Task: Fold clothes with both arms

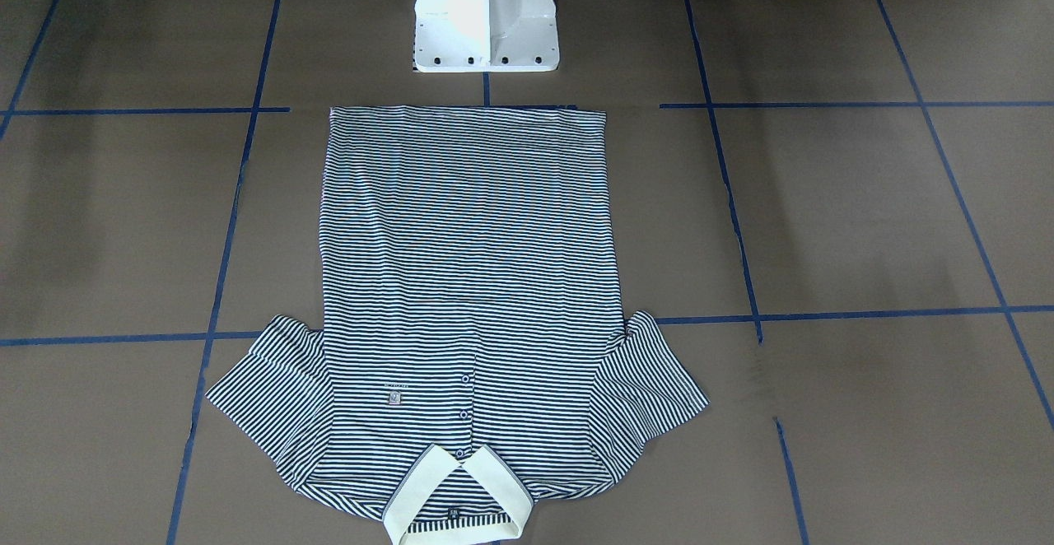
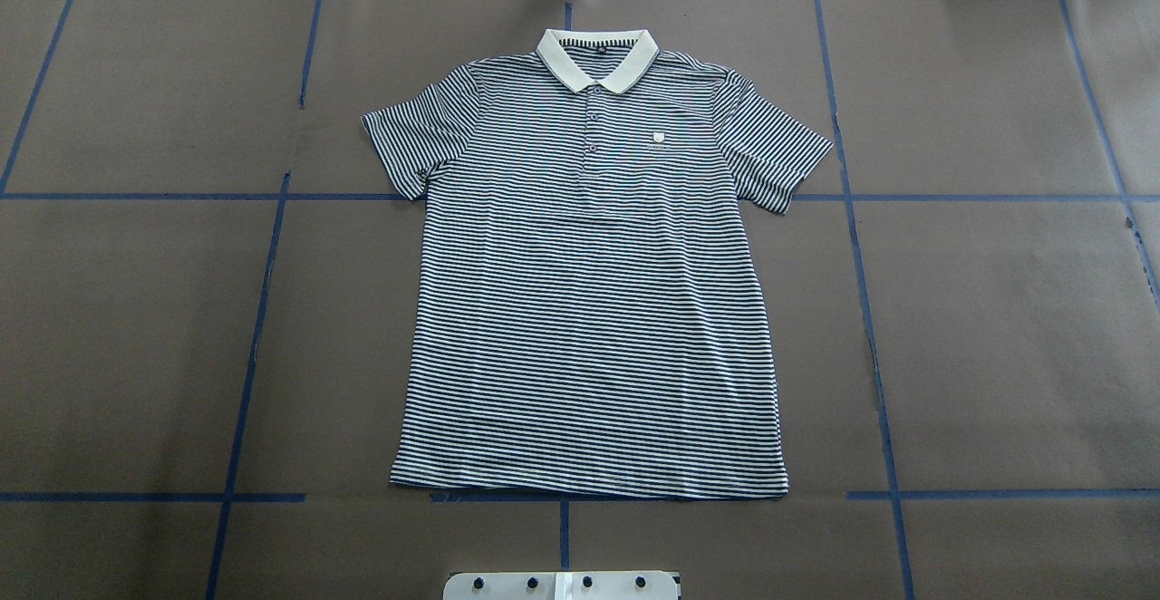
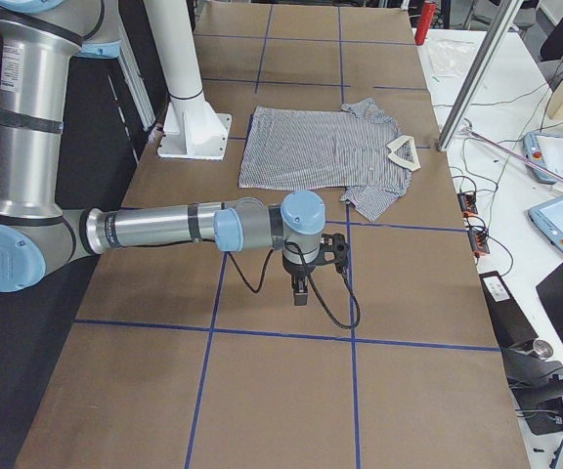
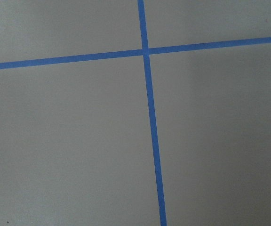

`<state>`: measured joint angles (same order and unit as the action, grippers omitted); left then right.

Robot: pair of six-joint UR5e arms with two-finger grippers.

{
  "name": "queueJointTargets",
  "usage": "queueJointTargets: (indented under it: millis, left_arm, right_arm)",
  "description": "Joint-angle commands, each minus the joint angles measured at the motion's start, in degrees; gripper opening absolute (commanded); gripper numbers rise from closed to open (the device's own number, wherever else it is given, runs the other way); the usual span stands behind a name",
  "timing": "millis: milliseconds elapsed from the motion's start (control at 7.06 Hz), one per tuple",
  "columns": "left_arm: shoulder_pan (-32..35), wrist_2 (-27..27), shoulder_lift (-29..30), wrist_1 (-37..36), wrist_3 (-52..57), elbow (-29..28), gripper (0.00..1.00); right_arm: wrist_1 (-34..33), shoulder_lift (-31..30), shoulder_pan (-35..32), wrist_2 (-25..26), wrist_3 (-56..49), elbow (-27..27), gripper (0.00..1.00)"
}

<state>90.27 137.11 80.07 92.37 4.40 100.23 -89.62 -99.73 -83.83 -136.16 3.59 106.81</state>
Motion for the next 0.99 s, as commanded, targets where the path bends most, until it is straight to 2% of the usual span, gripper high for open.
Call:
queueJointTargets:
  millis: [0,566,708,850]
  left_arm:
    - [0.2,0.3,0.1,-0.2,0.0,1.4,1.00]
    - [0.0,0.4,-0.3,0.1,-0.4,1.5,1.00]
    - [0.0,1.0,-0.3,0.4,0.0,0.9,1.00]
    - [0.1,2.4,-0.7,0.3,-0.2,2.5,1.00]
  right_arm:
    - [0.1,0.3,0.0,-0.2,-0.3,-0.5,1.00]
    - [0.5,0.5,1.3,-2.3,0.4,-0.7,1.00]
    - [5.8,0.5,5.1,-3.7,0.6,-0.9,1.00]
    - [11.6,1.5,6.0,-3.7,3.1,-3.3,1.00]
